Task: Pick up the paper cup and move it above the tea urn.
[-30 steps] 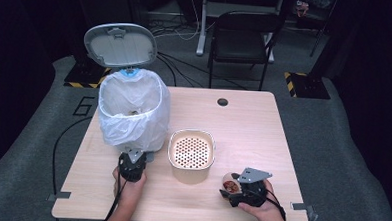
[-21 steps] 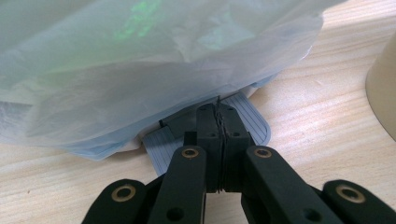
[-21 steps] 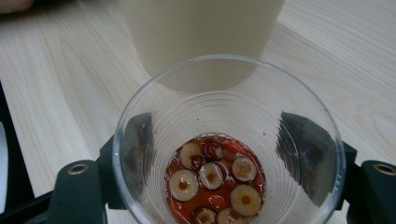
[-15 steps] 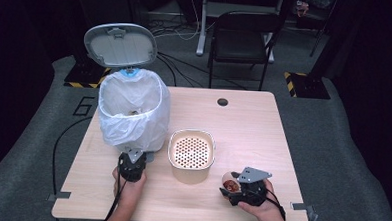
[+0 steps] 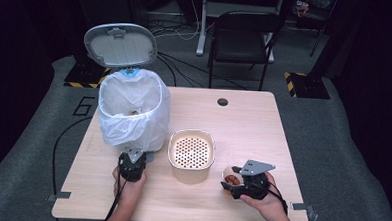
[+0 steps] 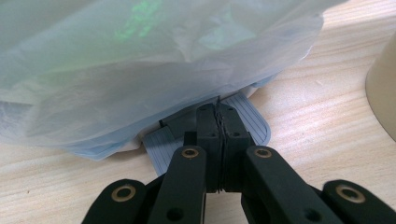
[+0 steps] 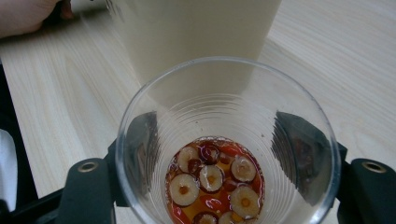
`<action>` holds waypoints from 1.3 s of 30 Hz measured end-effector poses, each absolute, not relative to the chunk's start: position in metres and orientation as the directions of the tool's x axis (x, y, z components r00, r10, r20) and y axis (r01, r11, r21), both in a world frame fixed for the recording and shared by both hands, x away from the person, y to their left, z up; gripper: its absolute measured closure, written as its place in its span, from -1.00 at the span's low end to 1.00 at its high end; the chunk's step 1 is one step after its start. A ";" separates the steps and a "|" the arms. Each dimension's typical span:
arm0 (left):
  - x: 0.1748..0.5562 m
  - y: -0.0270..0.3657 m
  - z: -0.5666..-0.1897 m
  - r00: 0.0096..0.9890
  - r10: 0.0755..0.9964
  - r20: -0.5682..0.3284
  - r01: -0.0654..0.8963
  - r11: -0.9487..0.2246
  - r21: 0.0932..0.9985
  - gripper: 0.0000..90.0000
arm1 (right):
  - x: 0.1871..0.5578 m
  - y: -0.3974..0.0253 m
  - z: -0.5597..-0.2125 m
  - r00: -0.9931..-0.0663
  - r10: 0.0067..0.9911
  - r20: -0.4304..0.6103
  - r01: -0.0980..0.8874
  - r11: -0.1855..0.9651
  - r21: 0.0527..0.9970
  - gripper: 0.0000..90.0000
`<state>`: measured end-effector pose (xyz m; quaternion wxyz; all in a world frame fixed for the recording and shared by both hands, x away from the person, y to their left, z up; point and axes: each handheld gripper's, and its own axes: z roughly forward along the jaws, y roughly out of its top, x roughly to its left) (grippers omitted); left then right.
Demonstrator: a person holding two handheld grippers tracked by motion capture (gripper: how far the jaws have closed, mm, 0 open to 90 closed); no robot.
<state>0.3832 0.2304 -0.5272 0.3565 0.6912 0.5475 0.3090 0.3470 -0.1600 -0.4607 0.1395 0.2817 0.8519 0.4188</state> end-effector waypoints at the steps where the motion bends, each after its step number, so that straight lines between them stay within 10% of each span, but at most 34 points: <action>1: 0.383 0.231 -0.527 0.220 0.974 0.046 0.537 -0.160 0.828 0.98 | 0.348 -0.160 -0.459 -0.802 0.597 -0.003 0.362 0.491 0.793 -0.30; 39: 0.383 0.232 -0.527 0.221 0.974 0.047 0.536 -0.161 0.829 0.98 | 0.427 -0.146 -0.375 -0.792 0.600 -0.115 0.294 0.539 0.789 -0.27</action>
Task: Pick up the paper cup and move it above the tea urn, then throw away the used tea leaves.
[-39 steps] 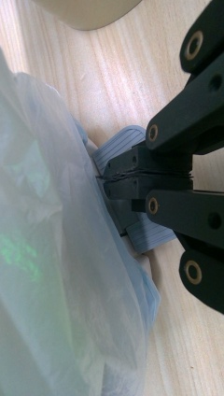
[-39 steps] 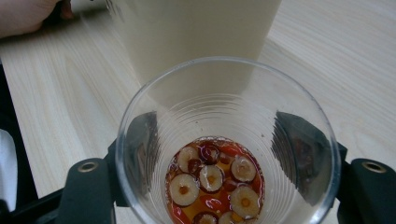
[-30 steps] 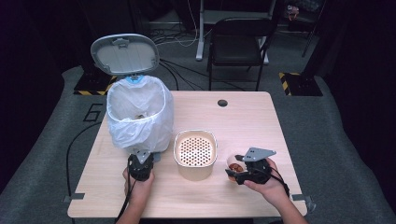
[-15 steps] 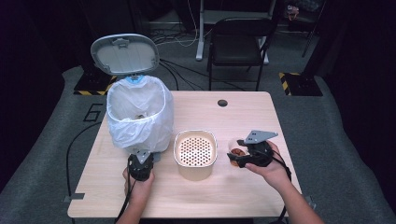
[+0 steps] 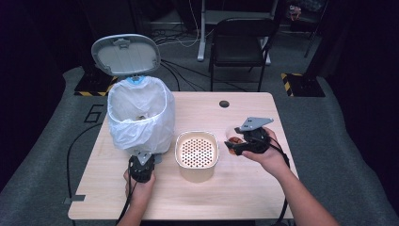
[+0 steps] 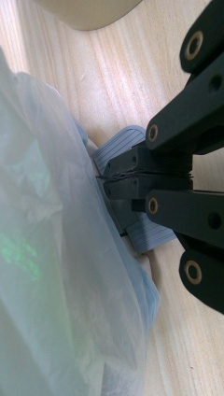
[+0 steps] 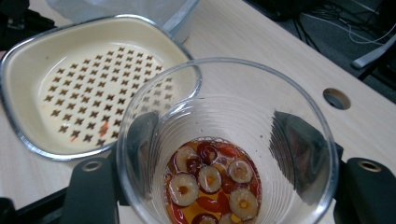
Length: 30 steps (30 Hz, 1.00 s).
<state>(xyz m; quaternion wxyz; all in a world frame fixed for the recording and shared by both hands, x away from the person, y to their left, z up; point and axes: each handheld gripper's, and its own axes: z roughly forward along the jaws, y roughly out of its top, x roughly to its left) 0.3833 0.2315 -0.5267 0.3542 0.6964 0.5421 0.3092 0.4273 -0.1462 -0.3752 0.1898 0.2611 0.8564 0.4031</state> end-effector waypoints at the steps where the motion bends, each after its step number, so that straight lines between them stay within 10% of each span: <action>1: 0.383 0.232 -0.527 0.221 0.974 0.047 0.536 -0.162 0.828 0.98 | 0.433 -0.144 -0.371 -0.788 0.604 -0.117 0.292 0.534 0.793 -0.27; 30: 0.383 0.232 -0.526 0.223 0.974 0.041 0.542 -0.159 0.825 0.98 | 0.484 -0.108 -0.345 -0.837 0.512 -0.195 0.177 0.590 0.787 -0.27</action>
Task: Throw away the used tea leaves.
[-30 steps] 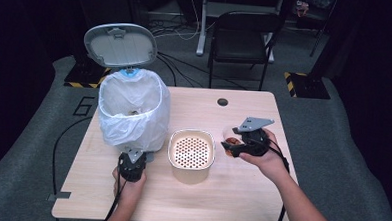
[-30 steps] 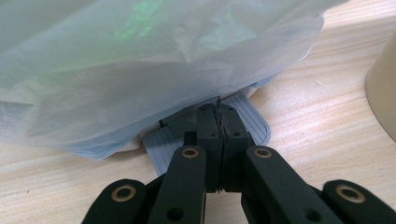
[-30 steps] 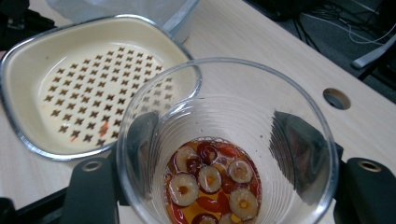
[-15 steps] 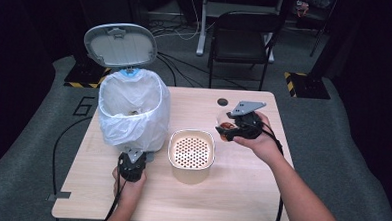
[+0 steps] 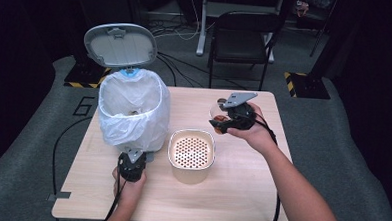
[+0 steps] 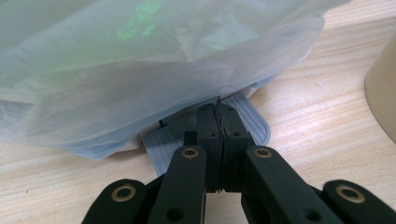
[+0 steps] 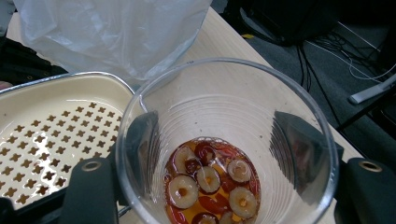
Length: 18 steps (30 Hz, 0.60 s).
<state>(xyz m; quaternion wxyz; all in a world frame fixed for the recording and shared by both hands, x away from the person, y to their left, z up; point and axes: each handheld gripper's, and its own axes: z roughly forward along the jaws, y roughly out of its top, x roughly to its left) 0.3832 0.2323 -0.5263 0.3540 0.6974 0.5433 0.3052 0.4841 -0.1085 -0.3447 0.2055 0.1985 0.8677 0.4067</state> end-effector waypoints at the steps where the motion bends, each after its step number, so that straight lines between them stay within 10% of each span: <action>1: 0.383 0.232 -0.526 0.224 0.974 0.041 0.542 -0.159 0.825 0.98 | 0.484 -0.107 -0.344 -0.836 0.512 -0.196 0.178 0.591 0.786 -0.27; 18: 0.383 0.233 -0.526 0.224 0.974 0.040 0.543 -0.159 0.825 0.98 | 0.491 -0.090 -0.340 -0.839 0.454 -0.300 0.073 0.639 0.766 -0.24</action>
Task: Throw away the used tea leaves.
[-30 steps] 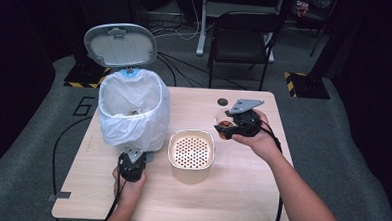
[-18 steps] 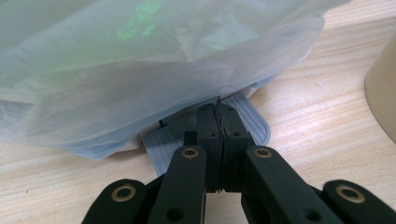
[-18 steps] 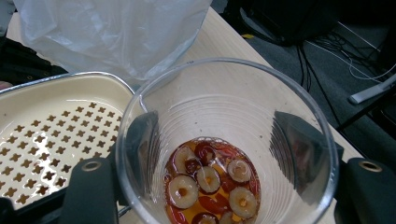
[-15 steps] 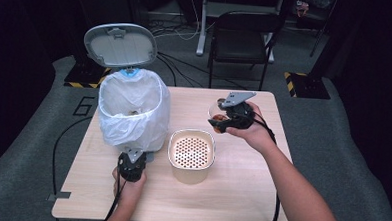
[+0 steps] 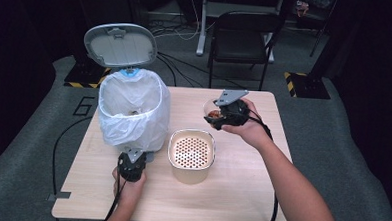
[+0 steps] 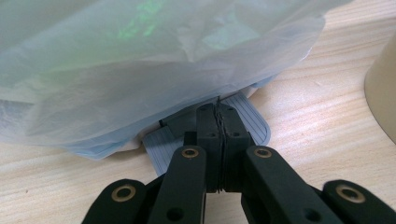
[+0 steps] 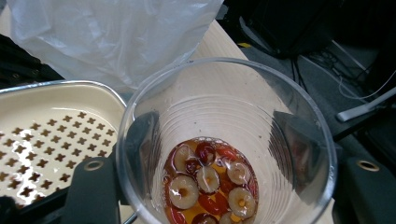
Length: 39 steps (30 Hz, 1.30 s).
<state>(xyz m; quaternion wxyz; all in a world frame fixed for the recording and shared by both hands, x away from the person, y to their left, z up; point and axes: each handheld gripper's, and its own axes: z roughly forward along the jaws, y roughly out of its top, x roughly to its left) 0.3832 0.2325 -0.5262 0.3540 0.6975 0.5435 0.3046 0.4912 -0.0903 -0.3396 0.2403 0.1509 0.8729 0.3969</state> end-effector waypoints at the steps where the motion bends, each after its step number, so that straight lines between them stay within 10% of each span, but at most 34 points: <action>1: 0.383 0.233 -0.526 0.224 0.974 0.040 0.543 -0.158 0.825 0.98 | 0.491 -0.090 -0.340 -0.839 0.454 -0.300 0.073 0.639 0.766 -0.24; 19: 0.383 0.232 -0.527 0.220 0.975 0.042 0.538 -0.157 0.828 0.98 | 0.485 -0.074 -0.343 -0.844 0.343 -0.413 -0.080 0.679 0.729 -0.22; 39: 0.383 0.232 -0.526 0.224 0.974 0.041 0.542 -0.159 0.825 0.98 | 0.456 -0.057 -0.355 -0.698 0.081 -0.712 -0.407 0.772 0.487 -0.20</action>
